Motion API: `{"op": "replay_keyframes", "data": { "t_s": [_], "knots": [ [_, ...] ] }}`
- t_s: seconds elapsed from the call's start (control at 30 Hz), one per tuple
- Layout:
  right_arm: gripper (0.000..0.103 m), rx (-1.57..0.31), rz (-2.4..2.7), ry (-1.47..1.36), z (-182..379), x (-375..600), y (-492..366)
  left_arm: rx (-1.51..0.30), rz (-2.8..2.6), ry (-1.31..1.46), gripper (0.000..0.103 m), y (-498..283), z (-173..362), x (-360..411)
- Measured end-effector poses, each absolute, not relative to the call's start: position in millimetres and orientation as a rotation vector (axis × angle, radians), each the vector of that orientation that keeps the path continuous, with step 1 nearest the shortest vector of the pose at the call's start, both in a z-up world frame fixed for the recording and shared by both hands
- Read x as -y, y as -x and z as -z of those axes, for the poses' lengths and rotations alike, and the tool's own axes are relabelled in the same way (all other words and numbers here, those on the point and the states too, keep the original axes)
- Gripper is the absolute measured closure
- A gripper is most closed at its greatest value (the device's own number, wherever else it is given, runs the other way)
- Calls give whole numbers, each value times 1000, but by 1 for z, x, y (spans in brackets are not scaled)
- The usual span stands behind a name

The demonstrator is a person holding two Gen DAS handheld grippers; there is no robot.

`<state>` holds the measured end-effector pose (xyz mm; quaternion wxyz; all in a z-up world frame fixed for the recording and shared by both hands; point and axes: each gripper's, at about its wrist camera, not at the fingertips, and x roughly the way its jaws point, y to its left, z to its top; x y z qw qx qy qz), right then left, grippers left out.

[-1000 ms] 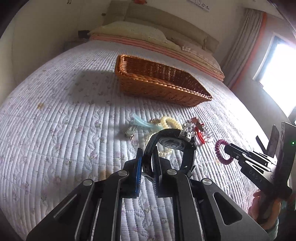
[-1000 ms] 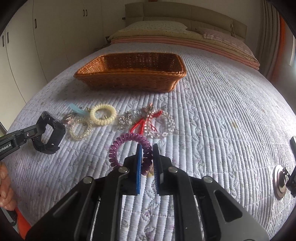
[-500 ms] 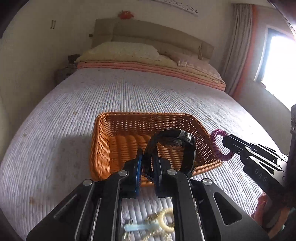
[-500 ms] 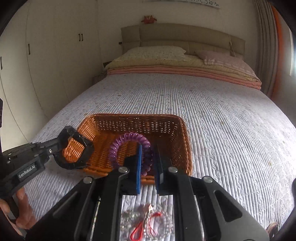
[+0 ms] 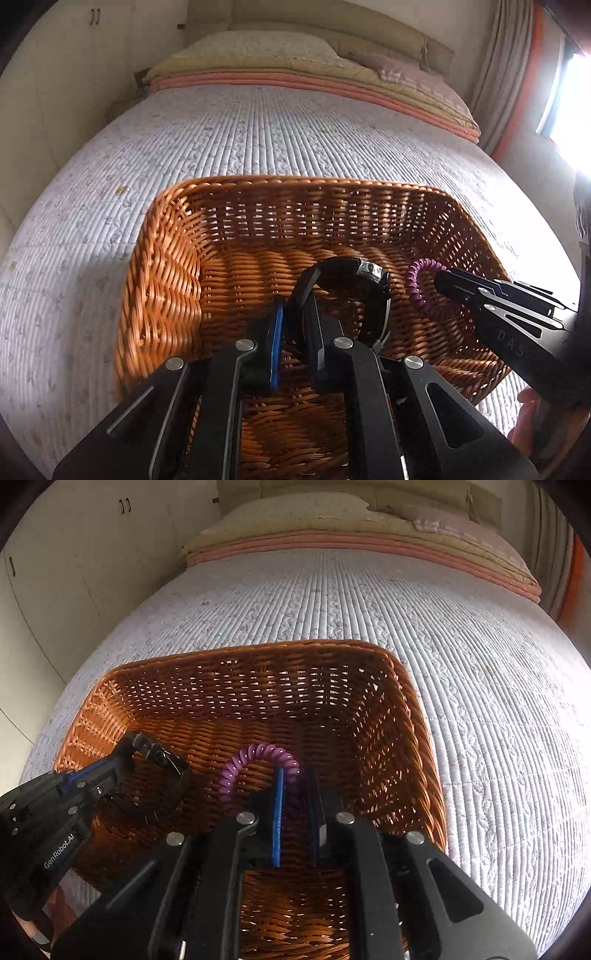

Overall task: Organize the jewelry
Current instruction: 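Carry watch and purple coil into the wicker basket and open both grippers, then grasp the clear bead bracelet with the left gripper while the right grasps the silver chain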

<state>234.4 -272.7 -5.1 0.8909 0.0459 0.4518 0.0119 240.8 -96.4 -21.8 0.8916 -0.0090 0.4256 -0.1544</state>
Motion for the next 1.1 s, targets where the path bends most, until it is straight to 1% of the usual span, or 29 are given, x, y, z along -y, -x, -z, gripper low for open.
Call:
{"op": "replay_keyframes", "data": {
  "t_s": [0.13, 0.17, 0.2, 0.23, 0.27, 0.3, 0.4, 0.53, 0.63, 0.73, 0.87, 1.03, 1.07, 1.1],
  "knots": [
    [93, -945, -47, -135, 9, 279, -236, -887, 330, 30, 91, -239, 20, 93],
    [89, -945, -52, -150, 8, 285, -235, -879, 332, 25, 86, -234, 17, 91],
    [82, -939, -63, -171, 4, 289, -233, -868, 326, 20, 81, -231, 14, 90],
    [76, -925, -79, -194, 0, 290, -228, -857, 328, 19, 69, -228, 11, 87],
    [56, -906, -87, -208, -5, 292, -221, -843, 337, 23, 60, -222, 7, 85],
    [43, -878, -87, -215, -10, 294, -214, -829, 349, 29, 60, -215, 1, 82],
    [43, -819, -111, -226, -28, 298, -188, -766, 405, 54, 60, -186, -21, 72],
    [43, -752, -144, -215, -58, 297, -139, -651, 468, 69, 54, -136, -56, 55],
    [43, -700, -147, -184, -75, 296, -104, -603, 508, 97, 54, -103, -72, 44],
    [43, -670, -146, -151, -79, 292, -79, -574, 517, 103, 54, -75, -81, 37],
    [43, -627, -114, -101, -74, 288, -54, -576, 520, 113, 54, -46, -74, 29],
    [44, -545, -66, -87, -53, 297, -22, -649, 518, 153, 54, -32, -35, 15],
    [46, -552, -55, -87, -48, 299, -20, -666, 513, 159, 54, -32, -26, 13],
    [51, -574, -44, -91, -39, 301, -23, -690, 508, 164, 54, -33, -15, 12]
  ]
}}
